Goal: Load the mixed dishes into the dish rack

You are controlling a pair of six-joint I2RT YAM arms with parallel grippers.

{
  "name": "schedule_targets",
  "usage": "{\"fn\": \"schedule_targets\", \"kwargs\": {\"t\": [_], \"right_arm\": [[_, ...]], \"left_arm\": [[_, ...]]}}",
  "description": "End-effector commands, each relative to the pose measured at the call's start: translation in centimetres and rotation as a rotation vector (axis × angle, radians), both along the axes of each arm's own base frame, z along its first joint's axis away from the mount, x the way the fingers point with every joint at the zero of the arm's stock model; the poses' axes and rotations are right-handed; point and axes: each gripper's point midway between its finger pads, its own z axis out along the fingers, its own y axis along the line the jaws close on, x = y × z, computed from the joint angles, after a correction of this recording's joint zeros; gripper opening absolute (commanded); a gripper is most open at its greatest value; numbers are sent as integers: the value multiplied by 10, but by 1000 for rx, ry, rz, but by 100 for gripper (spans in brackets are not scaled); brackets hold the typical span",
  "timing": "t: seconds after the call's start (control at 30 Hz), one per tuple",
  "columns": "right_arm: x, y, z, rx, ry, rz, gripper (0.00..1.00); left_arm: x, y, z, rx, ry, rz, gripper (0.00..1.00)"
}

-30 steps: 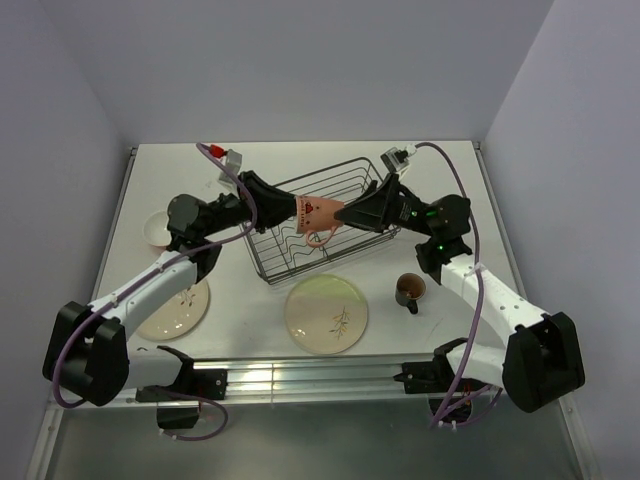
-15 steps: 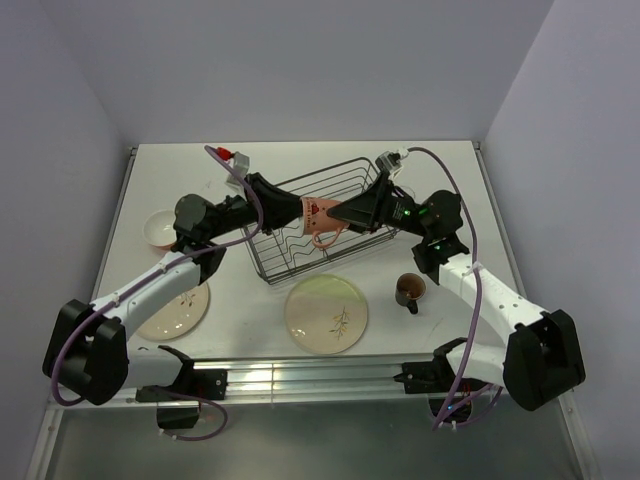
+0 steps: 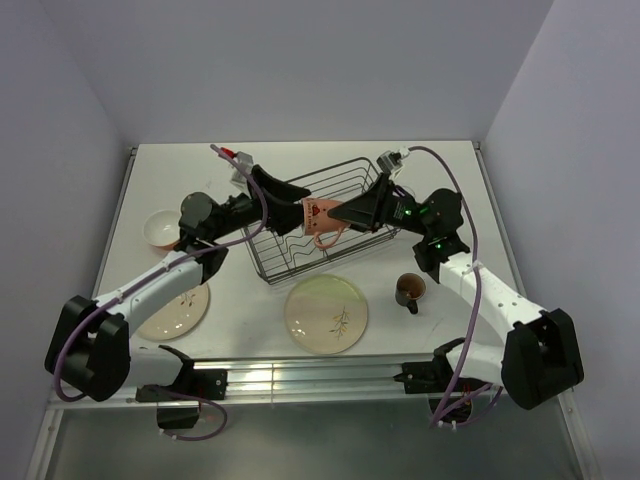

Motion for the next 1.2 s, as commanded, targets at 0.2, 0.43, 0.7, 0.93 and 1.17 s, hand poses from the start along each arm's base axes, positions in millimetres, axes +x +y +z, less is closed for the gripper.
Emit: {"fn": "schedule_targets", "kwargs": {"t": [0.2,0.43,0.7,0.93,1.17], "right_arm": [[24,-14,16,-83,-263,-54,8],[70,-30,2,-250,-349,-159,7],[162,-70,-76,-953,-507,-265,6],[213,-93,-134,-1363,-562,-185,7],[231,-90,-169,-1537,-613,-125,8]], "left_arm": [[8,34,11,0,-59,197,82],[26,80,-15,62,0,419,88],[29,132,-48,223,154,676,93],[9,159,-54,237,197,781,95],[-3,179,-53,180,209,866,98]]}}
